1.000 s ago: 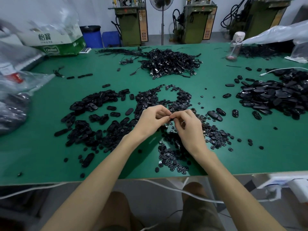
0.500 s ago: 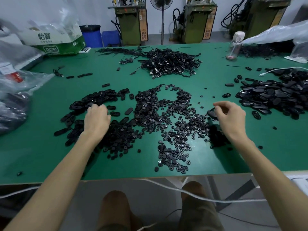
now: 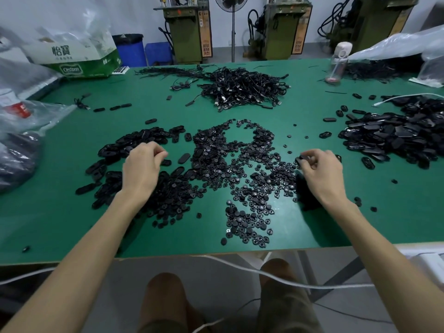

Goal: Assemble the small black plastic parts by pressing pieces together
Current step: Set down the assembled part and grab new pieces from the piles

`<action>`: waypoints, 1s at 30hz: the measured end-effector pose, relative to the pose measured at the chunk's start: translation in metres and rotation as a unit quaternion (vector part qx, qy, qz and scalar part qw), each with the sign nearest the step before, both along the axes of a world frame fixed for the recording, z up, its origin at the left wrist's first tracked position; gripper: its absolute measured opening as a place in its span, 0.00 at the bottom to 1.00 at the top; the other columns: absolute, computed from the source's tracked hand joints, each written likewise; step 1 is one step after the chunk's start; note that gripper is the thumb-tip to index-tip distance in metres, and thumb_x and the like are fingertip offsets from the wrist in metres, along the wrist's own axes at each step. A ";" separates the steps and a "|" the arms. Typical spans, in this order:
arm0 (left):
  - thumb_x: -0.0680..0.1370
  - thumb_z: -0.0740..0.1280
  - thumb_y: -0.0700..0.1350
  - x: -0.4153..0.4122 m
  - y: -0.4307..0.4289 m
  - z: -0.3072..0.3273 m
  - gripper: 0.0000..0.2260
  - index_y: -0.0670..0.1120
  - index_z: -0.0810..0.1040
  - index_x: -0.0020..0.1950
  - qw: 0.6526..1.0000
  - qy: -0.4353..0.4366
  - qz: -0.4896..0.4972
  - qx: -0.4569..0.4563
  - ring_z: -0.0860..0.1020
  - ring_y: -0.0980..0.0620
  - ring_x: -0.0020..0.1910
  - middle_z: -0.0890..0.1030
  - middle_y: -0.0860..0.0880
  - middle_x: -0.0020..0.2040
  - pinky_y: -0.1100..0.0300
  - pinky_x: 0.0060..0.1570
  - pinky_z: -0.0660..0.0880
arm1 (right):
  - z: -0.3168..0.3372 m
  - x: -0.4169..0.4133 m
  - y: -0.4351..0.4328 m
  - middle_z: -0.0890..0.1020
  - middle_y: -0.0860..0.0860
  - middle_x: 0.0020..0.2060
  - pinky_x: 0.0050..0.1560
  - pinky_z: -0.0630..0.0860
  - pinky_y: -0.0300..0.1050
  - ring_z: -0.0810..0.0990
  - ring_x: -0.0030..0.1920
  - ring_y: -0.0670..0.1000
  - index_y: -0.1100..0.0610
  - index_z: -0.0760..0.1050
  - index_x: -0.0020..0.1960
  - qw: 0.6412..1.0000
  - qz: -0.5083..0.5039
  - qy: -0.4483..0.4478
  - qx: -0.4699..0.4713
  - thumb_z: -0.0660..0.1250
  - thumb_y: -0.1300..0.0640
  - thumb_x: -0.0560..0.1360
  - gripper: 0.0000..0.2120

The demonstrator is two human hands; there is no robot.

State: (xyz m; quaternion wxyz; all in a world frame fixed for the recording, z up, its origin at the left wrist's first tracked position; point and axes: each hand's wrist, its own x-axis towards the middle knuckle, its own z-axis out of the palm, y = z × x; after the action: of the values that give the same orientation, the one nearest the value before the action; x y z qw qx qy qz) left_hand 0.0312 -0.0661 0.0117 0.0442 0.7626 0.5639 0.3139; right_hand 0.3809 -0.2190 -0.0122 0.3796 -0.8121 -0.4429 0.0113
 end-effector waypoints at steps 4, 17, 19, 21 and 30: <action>0.82 0.70 0.41 0.040 -0.023 0.004 0.03 0.44 0.82 0.53 0.958 -0.236 -0.106 -0.124 0.84 0.51 0.34 0.84 0.46 0.48 0.63 0.32 0.81 | 0.006 -0.056 0.016 0.80 0.52 0.55 0.66 0.75 0.53 0.78 0.56 0.52 0.55 0.80 0.60 0.994 0.107 0.002 -0.018 0.68 0.52 0.81 0.11; 0.80 0.70 0.33 0.121 -0.070 -0.028 0.09 0.44 0.82 0.57 0.722 -0.629 -0.115 -0.264 0.86 0.51 0.46 0.82 0.42 0.54 0.60 0.46 0.83 | -0.016 -0.115 0.071 0.75 0.57 0.56 0.55 0.69 0.49 0.71 0.61 0.59 0.60 0.80 0.58 0.982 0.158 -0.074 -0.072 0.64 0.61 0.82 0.08; 0.80 0.70 0.32 0.128 -0.073 -0.029 0.09 0.43 0.82 0.58 0.719 -0.630 -0.120 -0.268 0.86 0.51 0.47 0.82 0.42 0.54 0.61 0.46 0.82 | -0.017 -0.114 0.070 0.75 0.57 0.54 0.53 0.70 0.50 0.71 0.60 0.59 0.61 0.79 0.54 0.981 0.157 -0.084 -0.078 0.62 0.65 0.80 0.07; 0.80 0.69 0.32 0.133 -0.074 -0.031 0.10 0.42 0.82 0.58 0.720 -0.627 -0.120 -0.272 0.85 0.50 0.49 0.82 0.41 0.54 0.61 0.45 0.82 | -0.018 -0.110 0.070 0.75 0.57 0.53 0.51 0.71 0.50 0.71 0.59 0.58 0.61 0.78 0.54 0.983 0.157 -0.067 -0.062 0.62 0.67 0.79 0.08; 0.80 0.69 0.30 0.137 -0.065 -0.035 0.12 0.44 0.84 0.57 0.757 -0.577 -0.160 -0.261 0.86 0.49 0.49 0.85 0.44 0.49 0.60 0.46 0.83 | -0.017 -0.099 0.066 0.84 0.51 0.44 0.49 0.74 0.44 0.81 0.47 0.51 0.59 0.84 0.51 0.981 0.138 0.110 0.079 0.68 0.57 0.82 0.07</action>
State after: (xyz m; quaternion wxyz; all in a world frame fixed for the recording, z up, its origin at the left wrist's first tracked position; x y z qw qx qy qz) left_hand 0.1686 -0.1312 -0.0233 0.6080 0.4746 0.3615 0.5238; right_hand 0.2818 -0.1525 -0.0295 0.4835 -0.7045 -0.5060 0.1180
